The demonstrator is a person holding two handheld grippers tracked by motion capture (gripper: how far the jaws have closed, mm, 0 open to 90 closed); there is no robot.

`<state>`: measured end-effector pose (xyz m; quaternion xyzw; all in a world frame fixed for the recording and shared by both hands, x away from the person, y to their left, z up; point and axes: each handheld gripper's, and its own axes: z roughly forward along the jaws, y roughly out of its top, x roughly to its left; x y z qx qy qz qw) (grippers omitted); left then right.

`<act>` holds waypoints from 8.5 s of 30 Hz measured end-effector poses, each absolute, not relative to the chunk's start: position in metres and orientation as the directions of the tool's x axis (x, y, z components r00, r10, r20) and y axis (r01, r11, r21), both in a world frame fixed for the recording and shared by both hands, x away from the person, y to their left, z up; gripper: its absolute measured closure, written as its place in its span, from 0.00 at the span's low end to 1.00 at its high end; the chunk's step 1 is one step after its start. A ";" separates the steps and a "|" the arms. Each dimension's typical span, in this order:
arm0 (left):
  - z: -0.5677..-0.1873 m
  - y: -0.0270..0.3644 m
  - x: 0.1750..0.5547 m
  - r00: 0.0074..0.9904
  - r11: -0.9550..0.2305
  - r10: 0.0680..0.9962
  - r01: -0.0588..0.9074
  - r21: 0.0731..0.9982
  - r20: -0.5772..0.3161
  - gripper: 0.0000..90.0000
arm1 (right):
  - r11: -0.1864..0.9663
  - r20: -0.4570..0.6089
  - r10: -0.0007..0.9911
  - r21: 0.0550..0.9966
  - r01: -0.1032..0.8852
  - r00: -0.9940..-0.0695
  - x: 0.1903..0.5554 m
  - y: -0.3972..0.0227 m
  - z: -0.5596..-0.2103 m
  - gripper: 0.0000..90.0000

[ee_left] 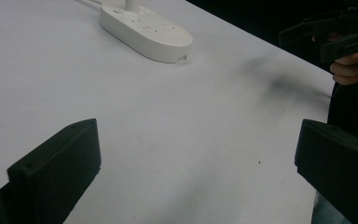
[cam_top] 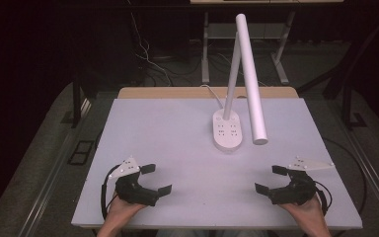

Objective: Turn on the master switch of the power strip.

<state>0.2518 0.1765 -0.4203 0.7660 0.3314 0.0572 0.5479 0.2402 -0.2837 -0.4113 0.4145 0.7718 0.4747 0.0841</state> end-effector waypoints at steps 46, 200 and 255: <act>-0.407 0.169 0.262 0.796 -0.259 0.539 0.467 0.845 -0.274 0.00 | 0.229 0.285 0.703 0.777 0.587 -0.652 0.240 -0.284 -0.416 0.00; -0.330 0.052 0.461 0.862 -0.512 0.484 0.419 0.750 -0.152 0.09 | 0.245 0.286 0.695 0.769 0.591 -0.659 0.240 -0.289 -0.419 0.00; -0.382 0.010 0.518 0.731 -0.376 0.609 0.609 0.699 -0.309 1.00 | 0.248 0.286 0.688 0.771 0.586 -0.667 0.240 -0.290 -0.419 0.00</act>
